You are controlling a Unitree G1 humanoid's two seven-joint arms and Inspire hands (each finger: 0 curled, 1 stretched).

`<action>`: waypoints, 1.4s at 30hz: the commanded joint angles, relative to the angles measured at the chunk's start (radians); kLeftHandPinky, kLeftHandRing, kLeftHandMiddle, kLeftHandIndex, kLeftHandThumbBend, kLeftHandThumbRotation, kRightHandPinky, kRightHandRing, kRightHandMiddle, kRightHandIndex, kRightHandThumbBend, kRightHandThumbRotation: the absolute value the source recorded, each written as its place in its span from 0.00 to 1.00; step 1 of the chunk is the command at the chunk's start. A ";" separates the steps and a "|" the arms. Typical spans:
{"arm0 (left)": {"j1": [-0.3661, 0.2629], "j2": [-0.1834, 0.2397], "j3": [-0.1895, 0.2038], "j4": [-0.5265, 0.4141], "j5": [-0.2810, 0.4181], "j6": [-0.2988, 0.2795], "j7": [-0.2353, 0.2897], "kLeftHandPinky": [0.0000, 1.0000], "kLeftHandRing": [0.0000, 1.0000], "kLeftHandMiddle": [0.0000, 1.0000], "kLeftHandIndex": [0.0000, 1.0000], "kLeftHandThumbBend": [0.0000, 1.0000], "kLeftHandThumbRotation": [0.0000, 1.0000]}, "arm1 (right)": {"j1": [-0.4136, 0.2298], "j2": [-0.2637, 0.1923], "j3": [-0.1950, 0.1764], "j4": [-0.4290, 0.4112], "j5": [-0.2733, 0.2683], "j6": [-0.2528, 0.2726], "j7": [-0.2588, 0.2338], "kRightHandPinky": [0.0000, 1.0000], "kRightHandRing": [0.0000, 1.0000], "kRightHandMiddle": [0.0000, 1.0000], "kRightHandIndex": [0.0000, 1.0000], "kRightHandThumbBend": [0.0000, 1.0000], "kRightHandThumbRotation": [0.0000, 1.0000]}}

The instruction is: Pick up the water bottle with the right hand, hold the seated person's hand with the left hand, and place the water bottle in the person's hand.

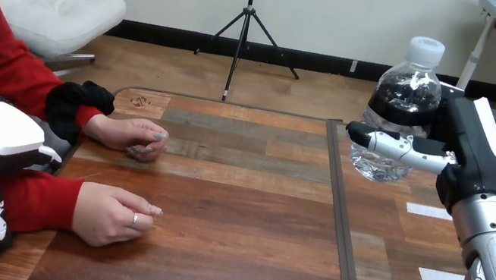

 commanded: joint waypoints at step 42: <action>-0.040 -0.132 0.001 0.136 -0.167 0.133 0.211 0.59 0.59 0.61 0.63 0.95 0.00 | -0.026 -0.014 -0.024 -0.106 0.033 0.009 0.027 0.27 0.34 0.44 0.45 0.83 0.00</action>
